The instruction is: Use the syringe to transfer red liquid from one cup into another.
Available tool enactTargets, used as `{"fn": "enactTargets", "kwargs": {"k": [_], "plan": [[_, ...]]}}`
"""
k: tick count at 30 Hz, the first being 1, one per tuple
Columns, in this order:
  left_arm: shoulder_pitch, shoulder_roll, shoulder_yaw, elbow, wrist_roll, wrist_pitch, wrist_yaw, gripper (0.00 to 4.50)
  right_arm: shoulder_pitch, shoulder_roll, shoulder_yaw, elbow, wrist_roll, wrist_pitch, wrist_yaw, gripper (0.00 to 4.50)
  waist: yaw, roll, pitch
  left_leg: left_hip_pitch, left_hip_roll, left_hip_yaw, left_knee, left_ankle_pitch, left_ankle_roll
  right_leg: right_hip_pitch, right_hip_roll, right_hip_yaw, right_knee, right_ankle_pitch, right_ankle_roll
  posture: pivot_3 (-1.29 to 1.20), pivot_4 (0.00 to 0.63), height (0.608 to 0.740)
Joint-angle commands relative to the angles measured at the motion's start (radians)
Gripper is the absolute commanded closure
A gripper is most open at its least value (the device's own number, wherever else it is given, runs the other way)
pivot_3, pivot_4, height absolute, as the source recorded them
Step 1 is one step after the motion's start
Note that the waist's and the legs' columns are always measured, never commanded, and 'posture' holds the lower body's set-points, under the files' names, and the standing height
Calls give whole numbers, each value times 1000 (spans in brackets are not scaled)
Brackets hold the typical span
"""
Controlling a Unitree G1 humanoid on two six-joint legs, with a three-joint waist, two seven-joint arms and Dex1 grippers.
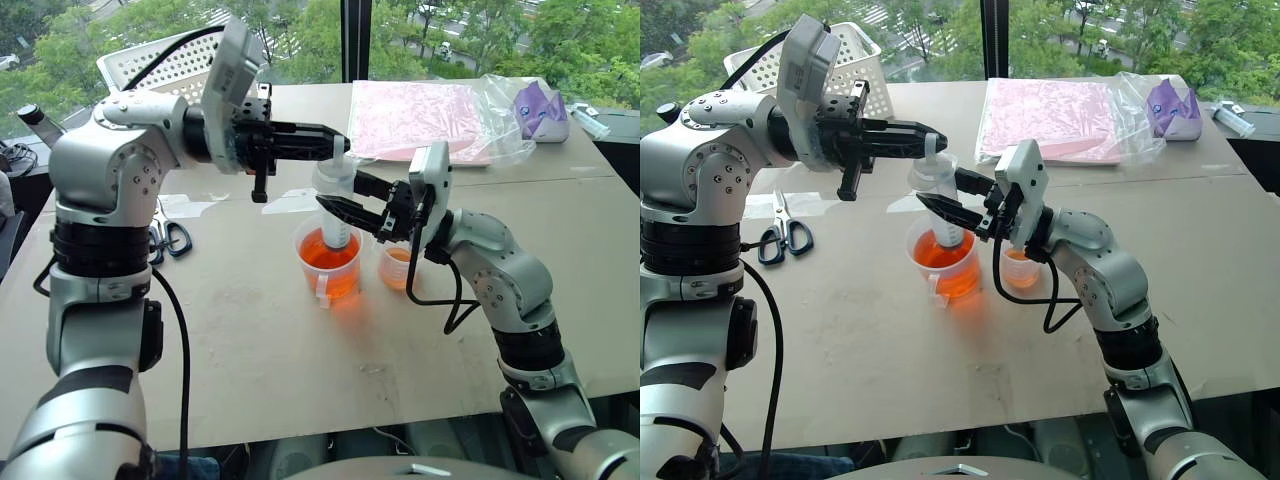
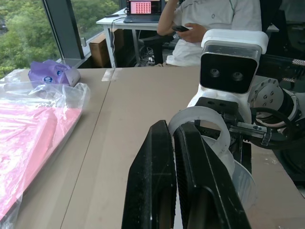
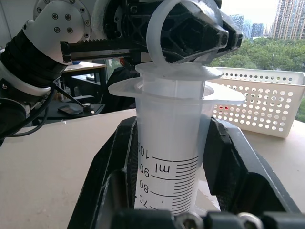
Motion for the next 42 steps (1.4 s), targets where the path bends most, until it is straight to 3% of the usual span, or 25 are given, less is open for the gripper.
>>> {"fn": "enactTargets", "kwargs": {"k": [1,22,42], "plan": [[-19,-9,23,-18,-12,7,24,4451,-8,17,22,-34,6,-30,10,3018,0,0,0,0,0,0,0,0,0,0,0,0,0,0,0,0,150,740],[-109,-25,99,27,-39,46,88,4451,59,24,71,34,-49,-107,33,3018,0,0,0,0,0,0,0,0,0,0,0,0,0,0,0,0,150,740],[-98,-17,85,10,-81,80,93,4451,39,41,69,30,-31,-99,24,3018,0,0,0,0,0,0,0,0,0,0,0,0,0,0,0,0,150,740]]}}
